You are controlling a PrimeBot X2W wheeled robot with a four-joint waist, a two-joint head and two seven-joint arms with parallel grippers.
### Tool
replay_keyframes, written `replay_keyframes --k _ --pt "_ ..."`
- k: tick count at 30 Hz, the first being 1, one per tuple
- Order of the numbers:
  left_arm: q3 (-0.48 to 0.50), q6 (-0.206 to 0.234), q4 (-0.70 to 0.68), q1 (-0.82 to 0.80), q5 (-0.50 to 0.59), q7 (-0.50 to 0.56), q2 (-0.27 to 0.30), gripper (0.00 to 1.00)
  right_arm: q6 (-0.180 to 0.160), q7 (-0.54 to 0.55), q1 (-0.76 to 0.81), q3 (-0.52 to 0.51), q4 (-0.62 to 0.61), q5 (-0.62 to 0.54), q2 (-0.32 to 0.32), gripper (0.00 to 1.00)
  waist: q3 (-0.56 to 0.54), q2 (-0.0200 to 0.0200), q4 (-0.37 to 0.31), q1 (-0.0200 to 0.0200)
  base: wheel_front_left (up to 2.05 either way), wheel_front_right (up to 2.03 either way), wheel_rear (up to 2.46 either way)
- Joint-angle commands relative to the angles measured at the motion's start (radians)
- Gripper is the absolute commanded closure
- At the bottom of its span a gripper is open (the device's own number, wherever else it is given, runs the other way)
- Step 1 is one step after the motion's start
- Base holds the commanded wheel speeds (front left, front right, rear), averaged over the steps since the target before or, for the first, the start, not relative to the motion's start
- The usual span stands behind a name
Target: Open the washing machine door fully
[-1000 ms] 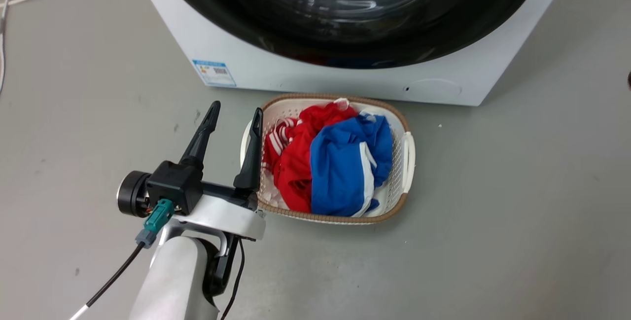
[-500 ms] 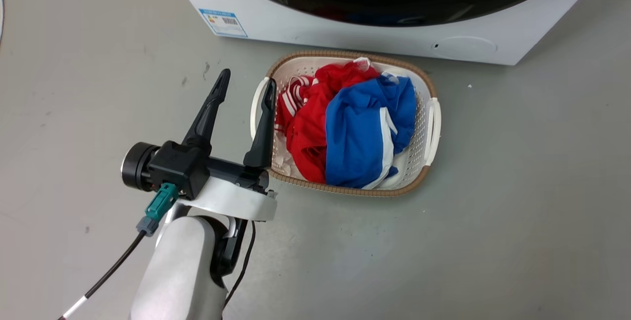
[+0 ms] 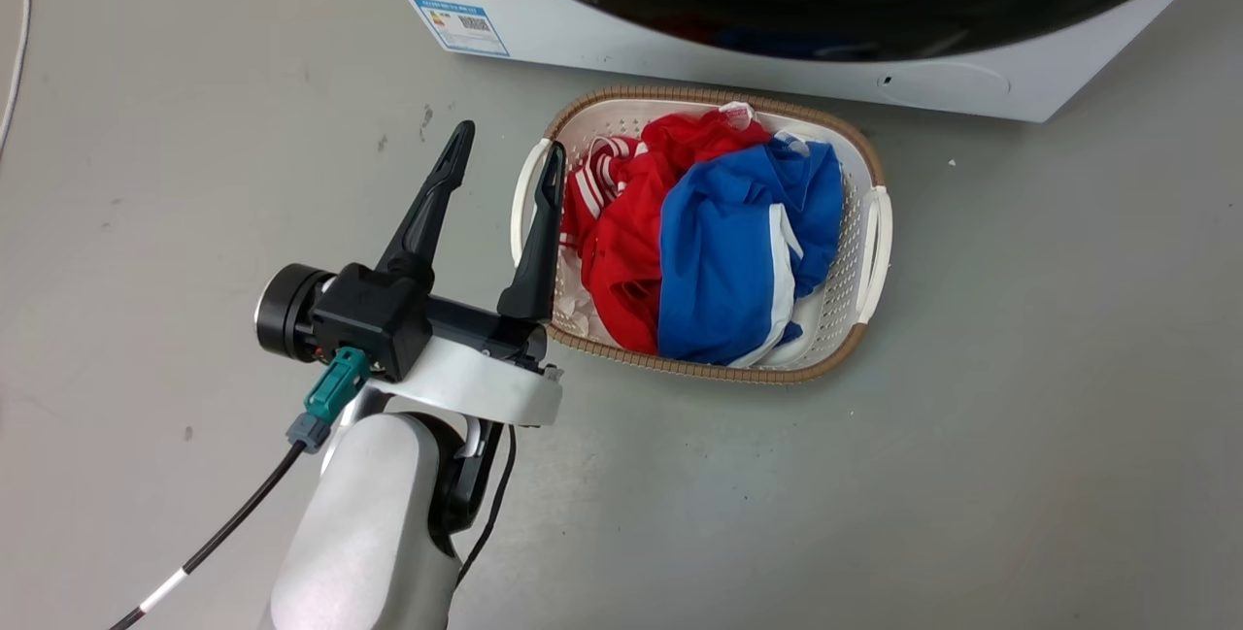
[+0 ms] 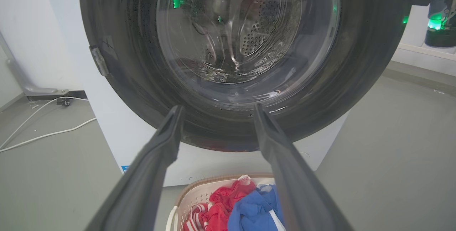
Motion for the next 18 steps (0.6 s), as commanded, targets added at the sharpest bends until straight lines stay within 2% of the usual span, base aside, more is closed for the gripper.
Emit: replay_keyframes --k 1,8,18 --pt "0.000 0.005 0.004 0.003 0.003 -0.003 -0.001 0.00 0.000 0.056 0.036 0.014 0.005 -0.005 0.037 1.00 -0.016 0.0000 -0.004 -0.0001 0.00 0.00 0.00" --pt "0.010 0.009 0.021 0.027 0.013 -0.003 -0.002 0.00 0.000 0.106 0.100 0.034 0.005 -0.020 0.033 1.00 -0.069 0.0000 -0.022 -0.0001 0.00 0.00 0.00" --pt "0.025 -0.002 0.053 0.093 0.019 -0.003 -0.001 0.00 0.000 0.226 0.289 0.062 -0.079 -0.009 0.098 1.00 -0.200 0.0000 -0.045 -0.0001 0.00 0.00 0.00"
